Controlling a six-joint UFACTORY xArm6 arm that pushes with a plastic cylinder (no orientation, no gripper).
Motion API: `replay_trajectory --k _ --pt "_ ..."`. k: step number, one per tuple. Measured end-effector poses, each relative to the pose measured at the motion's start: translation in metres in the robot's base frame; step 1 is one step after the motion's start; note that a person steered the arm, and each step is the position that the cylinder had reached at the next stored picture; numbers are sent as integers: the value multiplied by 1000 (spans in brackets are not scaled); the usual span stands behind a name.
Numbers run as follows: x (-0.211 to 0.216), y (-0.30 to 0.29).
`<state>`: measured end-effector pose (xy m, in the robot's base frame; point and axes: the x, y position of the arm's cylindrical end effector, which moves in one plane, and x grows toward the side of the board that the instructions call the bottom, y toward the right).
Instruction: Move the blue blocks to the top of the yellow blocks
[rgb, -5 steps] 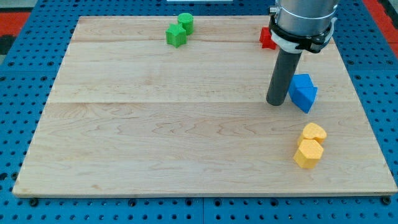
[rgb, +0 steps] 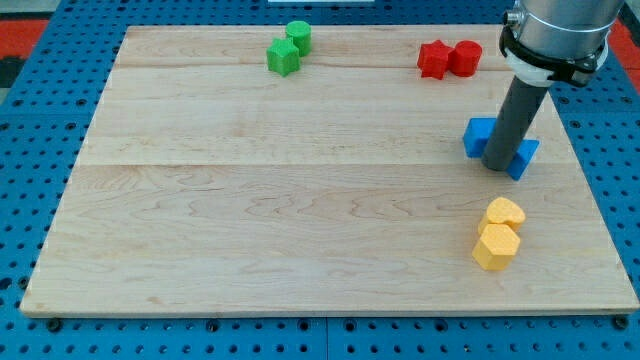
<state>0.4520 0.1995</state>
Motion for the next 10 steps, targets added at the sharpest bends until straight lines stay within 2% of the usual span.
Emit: replay_trajectory --k 2,3,4,6,7,8,9,10 --pt "35 29" --pt "25 105" --pt "-16 98" --pt "6 17" --pt "6 14" --pt "-17 33" --pt "-68 37" --pt "-80 5"
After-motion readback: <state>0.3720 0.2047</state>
